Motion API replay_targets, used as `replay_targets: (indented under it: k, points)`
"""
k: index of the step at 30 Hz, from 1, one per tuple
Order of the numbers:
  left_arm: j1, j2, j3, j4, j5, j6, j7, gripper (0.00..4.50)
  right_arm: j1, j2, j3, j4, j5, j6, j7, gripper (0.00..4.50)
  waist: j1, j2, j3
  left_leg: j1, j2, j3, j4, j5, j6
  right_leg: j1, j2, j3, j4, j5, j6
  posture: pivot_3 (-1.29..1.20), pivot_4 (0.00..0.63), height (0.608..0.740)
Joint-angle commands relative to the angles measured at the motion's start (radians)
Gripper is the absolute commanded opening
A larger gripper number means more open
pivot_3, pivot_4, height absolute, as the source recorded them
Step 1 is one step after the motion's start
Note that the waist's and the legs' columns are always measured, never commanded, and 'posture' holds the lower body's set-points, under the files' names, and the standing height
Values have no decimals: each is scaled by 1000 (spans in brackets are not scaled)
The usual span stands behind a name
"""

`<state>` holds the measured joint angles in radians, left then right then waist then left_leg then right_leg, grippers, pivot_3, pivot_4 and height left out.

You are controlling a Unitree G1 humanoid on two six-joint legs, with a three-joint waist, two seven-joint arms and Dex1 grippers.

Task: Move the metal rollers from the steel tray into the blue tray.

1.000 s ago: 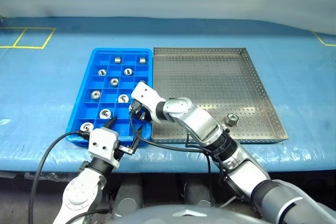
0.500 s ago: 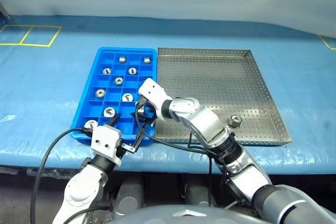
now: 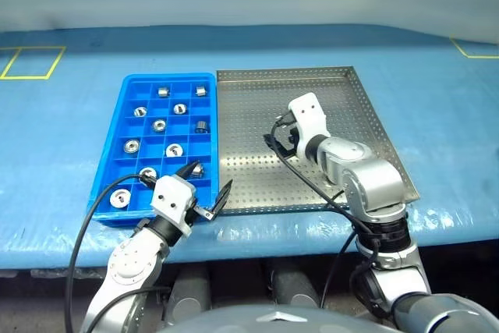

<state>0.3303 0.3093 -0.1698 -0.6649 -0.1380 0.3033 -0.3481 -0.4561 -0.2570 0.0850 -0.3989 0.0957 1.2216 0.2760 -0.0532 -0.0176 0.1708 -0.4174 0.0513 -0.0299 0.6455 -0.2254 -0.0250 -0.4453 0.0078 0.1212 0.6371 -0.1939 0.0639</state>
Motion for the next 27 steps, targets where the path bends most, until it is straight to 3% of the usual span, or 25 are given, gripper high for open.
replay_targets:
  k: [1, 7, 18, 26, 27]
  points:
    - [-19, 8, -22, -2, -16, -6, -30, 4500, 22, -31, -53, -72, -10, 49, -32, 4482, -15, 0, 0, 0, 0, 0, 1, 0, 0, 0, 0, 0, 1, 0, 0, -36, 150, 740]
    - [-70, 7, -48, 32, -22, -2, -64, 4500, 82, -77, -87, -131, -16, 113, -60, 4482, -55, 0, 0, 3, -1, 0, 2, 0, 0, 0, 0, 2, 6, 0, 0, -105, 150, 740]
    - [-127, 11, -68, 66, -35, 6, -108, 4500, 165, -20, -133, -160, 12, 182, -85, 4482, -122, 0, 0, 3, -1, 0, 2, 0, 0, 1, 0, 2, 6, 0, 0, -139, 150, 740]
    - [-133, 12, -63, 69, -31, 7, -114, 4500, 188, 12, -134, -70, 16, 119, -96, 4482, -139, 0, 0, 3, -1, 0, 2, 0, 0, 1, 0, 2, 6, 0, 0, -114, 150, 740]
    - [-131, 12, -61, 68, -29, 7, -112, 4500, 187, 12, -132, -61, 15, 108, -97, 4305, -141, -1, -1, 4, -1, 0, 2, 0, 0, 1, 0, 2, 6, 0, 0, -114, 150, 740]
